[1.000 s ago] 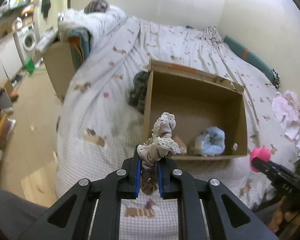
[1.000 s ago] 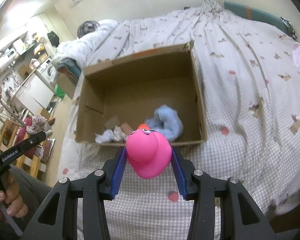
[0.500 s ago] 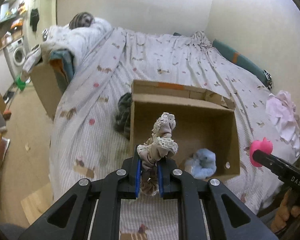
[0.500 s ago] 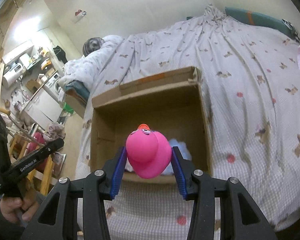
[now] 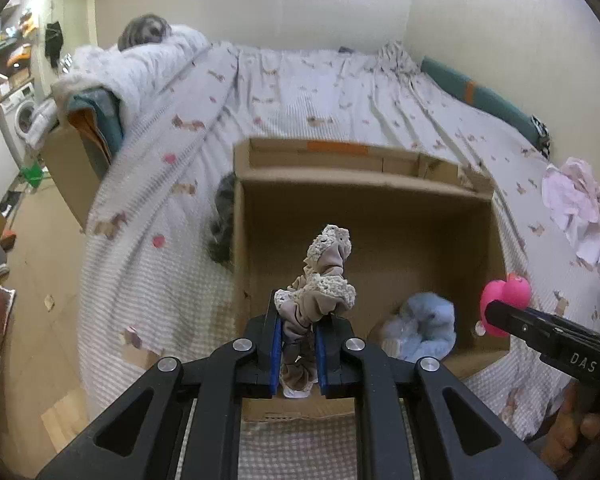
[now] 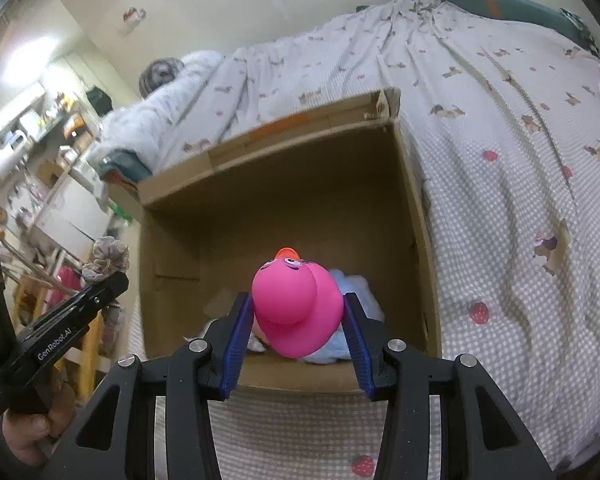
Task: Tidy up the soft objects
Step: 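Carry the pink duck and scrunchie over the box with both grippers, then open both grippers to drop the duck and scrunchie into the box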
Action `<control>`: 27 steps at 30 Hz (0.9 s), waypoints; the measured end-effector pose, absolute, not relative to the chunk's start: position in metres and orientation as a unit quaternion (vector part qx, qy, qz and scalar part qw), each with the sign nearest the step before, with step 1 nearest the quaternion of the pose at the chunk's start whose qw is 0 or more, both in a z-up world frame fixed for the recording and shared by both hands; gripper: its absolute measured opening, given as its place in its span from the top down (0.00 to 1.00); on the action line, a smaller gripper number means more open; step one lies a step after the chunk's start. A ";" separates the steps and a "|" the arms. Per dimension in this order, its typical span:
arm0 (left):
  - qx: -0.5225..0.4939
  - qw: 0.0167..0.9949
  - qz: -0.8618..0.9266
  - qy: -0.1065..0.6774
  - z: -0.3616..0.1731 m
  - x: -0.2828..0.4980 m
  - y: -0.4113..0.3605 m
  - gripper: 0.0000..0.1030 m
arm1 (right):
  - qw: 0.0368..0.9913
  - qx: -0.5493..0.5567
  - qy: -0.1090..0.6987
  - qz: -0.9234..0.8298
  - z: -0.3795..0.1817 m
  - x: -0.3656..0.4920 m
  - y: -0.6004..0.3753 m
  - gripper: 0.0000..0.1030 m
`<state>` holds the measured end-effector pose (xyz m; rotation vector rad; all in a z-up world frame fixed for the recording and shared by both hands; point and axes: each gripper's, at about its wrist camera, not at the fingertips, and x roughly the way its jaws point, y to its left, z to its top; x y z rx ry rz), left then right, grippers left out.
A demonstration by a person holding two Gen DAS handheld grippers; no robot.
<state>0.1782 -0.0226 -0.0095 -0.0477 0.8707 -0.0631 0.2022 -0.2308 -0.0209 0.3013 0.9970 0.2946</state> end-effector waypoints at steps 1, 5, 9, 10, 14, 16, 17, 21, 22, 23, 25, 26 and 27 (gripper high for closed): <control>-0.023 0.904 -0.035 0.424 -0.015 0.180 -0.024 0.88 | 0.855 0.141 0.479 0.140 -0.024 0.204 -0.229 0.54; -0.009 0.901 -0.051 0.430 -0.031 0.186 -0.034 0.88 | 0.847 0.131 0.495 0.144 -0.036 0.208 -0.220 0.54; -0.012 0.894 -0.061 0.443 -0.038 0.192 -0.037 0.88 | 0.838 0.118 0.513 0.144 -0.046 0.214 -0.210 0.54; -0.012 0.894 -0.061 0.445 -0.040 0.193 -0.037 0.88 | 0.833 0.117 0.521 0.143 -0.050 0.216 -0.208 0.54; -0.022 0.882 -0.059 0.467 -0.050 0.200 -0.035 0.88 | 0.814 0.129 0.547 0.143 -0.063 0.222 -0.205 0.54; -0.033 0.875 -0.059 0.479 -0.054 0.203 -0.031 0.87 | 0.807 0.137 0.556 0.147 -0.068 0.224 -0.204 0.54; -0.039 0.872 -0.058 0.485 -0.056 0.204 -0.030 0.87 | 0.803 0.140 0.559 0.150 -0.070 0.225 -0.203 0.54; -0.048 0.867 -0.052 0.493 -0.059 0.206 -0.027 0.87 | 0.795 0.139 0.570 0.156 -0.077 0.229 -0.199 0.54; -0.047 0.866 -0.051 0.495 -0.060 0.207 -0.027 0.87 | 0.794 0.138 0.571 0.157 -0.078 0.229 -0.198 0.54; -0.046 0.865 -0.051 0.496 -0.061 0.207 -0.028 0.87 | 0.792 0.138 0.573 0.157 -0.079 0.230 -0.197 0.54; -0.041 0.865 -0.050 0.497 -0.061 0.207 -0.030 0.87 | 0.787 0.141 0.580 0.154 -0.081 0.230 -0.196 0.54; -0.038 0.866 -0.052 0.497 -0.061 0.207 -0.031 0.87 | 0.785 0.144 0.583 0.153 -0.083 0.231 -0.195 0.54; -0.035 0.866 -0.053 0.496 -0.060 0.206 -0.033 0.87 | 0.783 0.147 0.584 0.152 -0.083 0.231 -0.196 0.54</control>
